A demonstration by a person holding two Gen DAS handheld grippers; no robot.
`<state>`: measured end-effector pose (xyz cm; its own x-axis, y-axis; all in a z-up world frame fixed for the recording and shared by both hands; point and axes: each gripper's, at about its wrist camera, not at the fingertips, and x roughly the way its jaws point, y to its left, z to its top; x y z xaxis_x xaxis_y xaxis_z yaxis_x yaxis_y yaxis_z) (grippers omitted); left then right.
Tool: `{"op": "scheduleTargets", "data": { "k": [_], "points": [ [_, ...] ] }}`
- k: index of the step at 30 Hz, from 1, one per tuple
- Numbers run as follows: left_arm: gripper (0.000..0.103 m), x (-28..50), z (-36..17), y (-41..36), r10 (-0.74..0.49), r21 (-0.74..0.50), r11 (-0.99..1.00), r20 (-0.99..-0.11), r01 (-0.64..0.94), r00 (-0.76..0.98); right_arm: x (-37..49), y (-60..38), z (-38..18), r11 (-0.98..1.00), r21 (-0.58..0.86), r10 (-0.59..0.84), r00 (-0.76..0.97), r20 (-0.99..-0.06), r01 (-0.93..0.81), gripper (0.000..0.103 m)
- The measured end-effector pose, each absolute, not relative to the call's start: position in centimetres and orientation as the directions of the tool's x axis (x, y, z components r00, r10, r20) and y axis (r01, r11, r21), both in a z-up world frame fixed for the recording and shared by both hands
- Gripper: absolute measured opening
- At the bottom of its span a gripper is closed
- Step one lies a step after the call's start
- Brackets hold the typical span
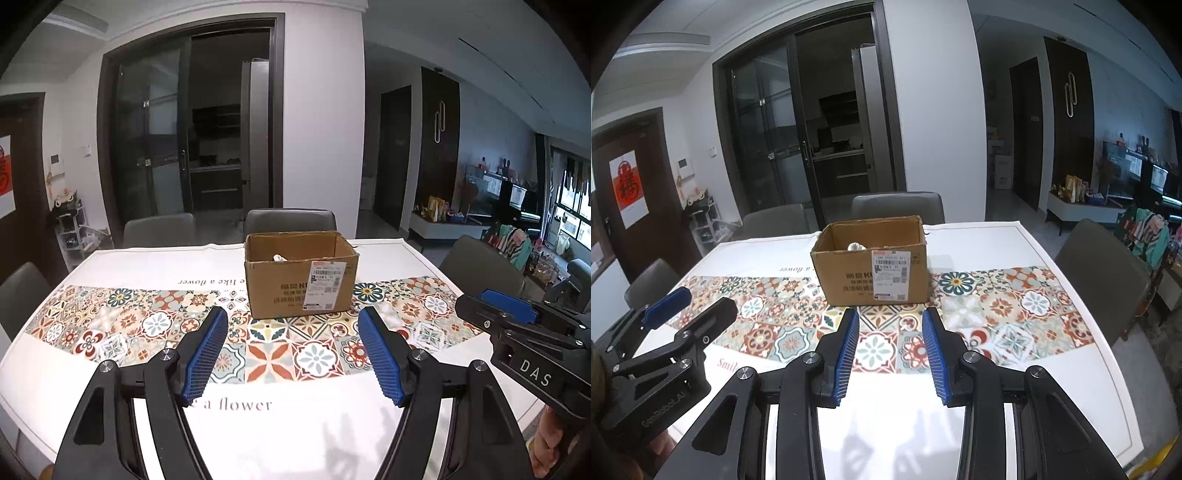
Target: Organize soft objects
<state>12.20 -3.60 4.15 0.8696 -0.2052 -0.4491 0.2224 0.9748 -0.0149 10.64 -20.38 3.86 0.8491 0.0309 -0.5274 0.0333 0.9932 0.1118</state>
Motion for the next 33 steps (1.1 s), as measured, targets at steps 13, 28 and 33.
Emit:
{"op": "scheduleTargets", "data": {
  "k": [13, 28, 33],
  "points": [
    [0.084, 6.9, 4.4, -4.0, -0.178, 0.009, 0.98, -0.415, 0.2, 0.892, 4.5, -21.0, 3.5, 0.993, 0.105, 0.018, 0.85, -0.526, 0.044, 0.048],
    [0.101, 4.3, 4.7, -3.4, -0.141, 0.019, 0.987, -0.399, 0.162, 0.906, 1.8, -20.6, 4.5, 0.996, 0.087, 0.016, 0.87, -0.493, 0.031, 0.053],
    [0.101, 4.1, 4.6, -3.4, -0.133, 0.024, 0.988, -0.395, 0.155, 0.909, 1.5, -20.4, 4.5, 0.996, 0.086, 0.016, 0.872, -0.49, 0.03, 0.053]
  ]
}}
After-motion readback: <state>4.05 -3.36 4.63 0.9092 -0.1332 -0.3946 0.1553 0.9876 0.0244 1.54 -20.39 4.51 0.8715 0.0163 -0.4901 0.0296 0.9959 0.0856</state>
